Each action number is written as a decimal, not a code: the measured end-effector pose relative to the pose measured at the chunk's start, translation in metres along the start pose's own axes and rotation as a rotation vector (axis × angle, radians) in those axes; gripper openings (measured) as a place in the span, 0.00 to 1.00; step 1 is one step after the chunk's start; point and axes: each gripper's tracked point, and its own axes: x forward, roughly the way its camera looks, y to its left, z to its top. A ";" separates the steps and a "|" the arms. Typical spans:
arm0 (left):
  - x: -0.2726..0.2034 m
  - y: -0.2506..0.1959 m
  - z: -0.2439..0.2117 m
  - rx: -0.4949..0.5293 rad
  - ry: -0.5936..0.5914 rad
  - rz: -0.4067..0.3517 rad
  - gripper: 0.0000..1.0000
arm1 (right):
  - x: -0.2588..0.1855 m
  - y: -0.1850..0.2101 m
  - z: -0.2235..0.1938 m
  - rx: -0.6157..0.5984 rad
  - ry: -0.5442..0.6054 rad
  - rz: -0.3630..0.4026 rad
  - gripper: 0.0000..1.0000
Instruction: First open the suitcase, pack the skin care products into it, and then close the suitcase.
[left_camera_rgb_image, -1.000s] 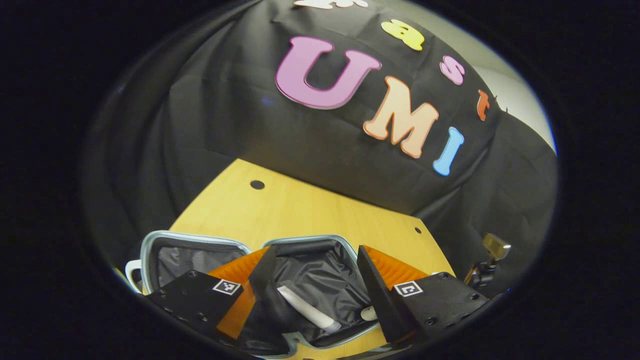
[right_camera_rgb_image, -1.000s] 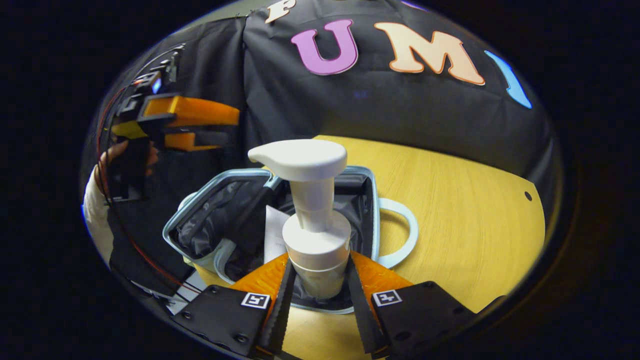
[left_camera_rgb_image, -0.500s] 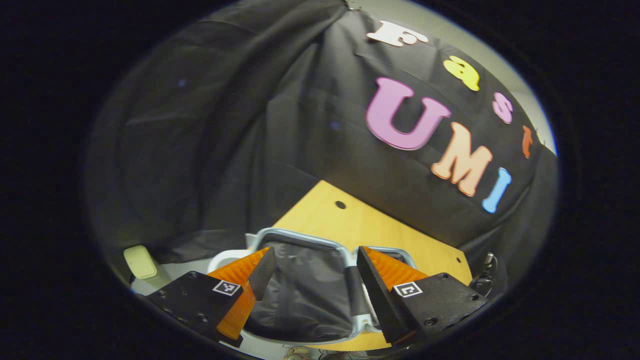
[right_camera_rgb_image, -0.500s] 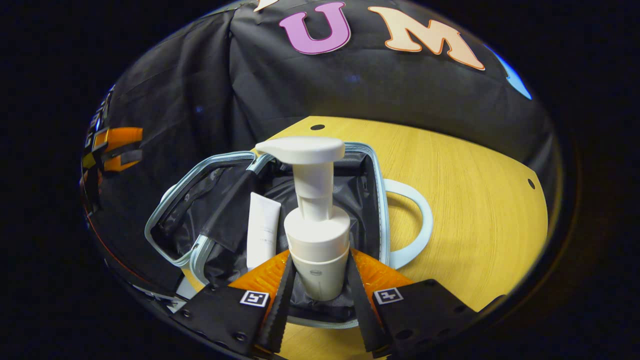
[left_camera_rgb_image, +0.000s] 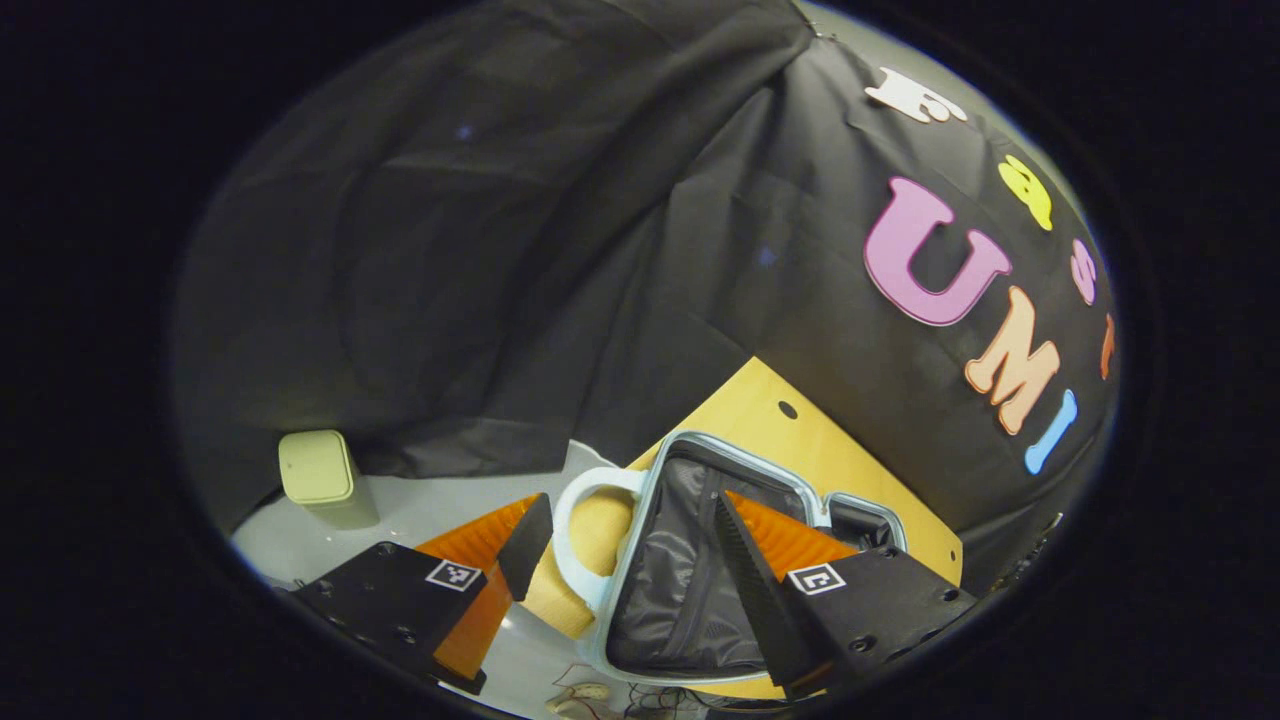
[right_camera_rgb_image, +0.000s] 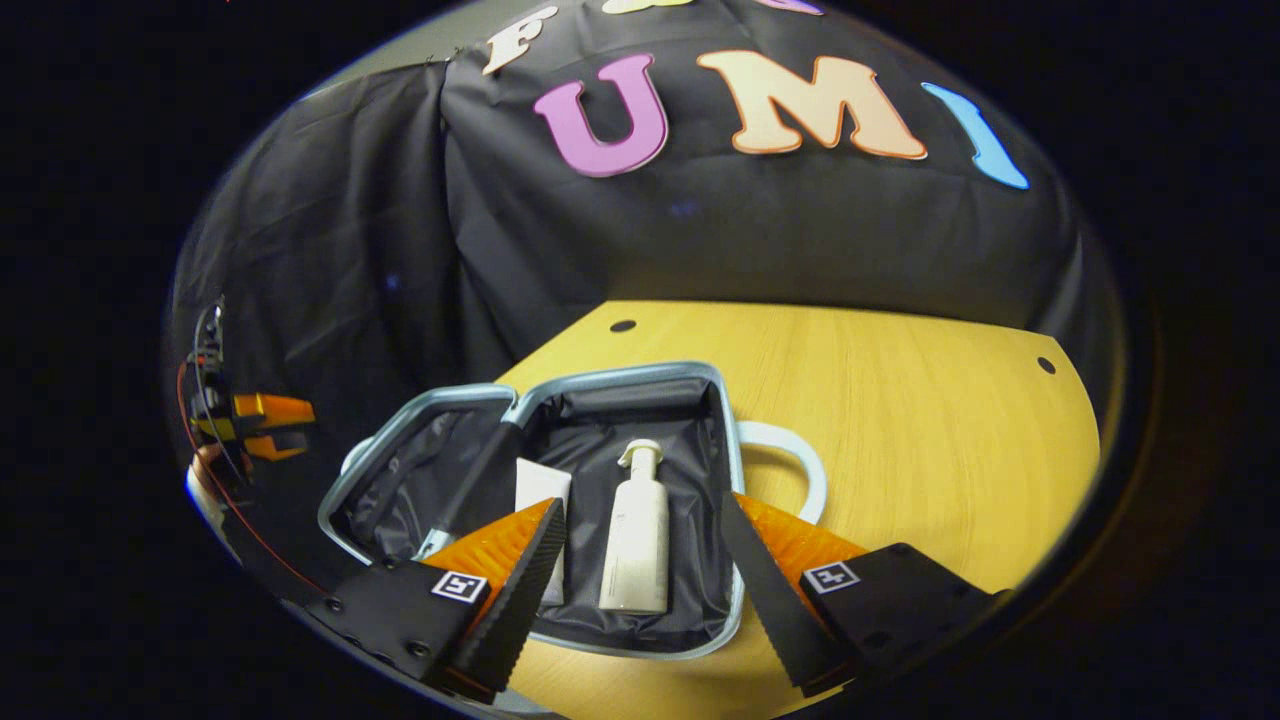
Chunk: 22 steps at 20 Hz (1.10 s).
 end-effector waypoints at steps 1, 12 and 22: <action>0.009 0.005 -0.006 -0.011 0.012 0.006 0.95 | -0.010 -0.005 0.010 0.008 -0.027 -0.007 0.98; 0.074 0.034 -0.061 -0.214 0.182 -0.007 0.60 | -0.107 -0.079 0.064 -0.011 -0.169 -0.216 0.98; 0.069 0.024 -0.060 -0.241 0.210 -0.074 0.00 | -0.124 -0.076 0.066 -0.066 -0.170 -0.236 0.94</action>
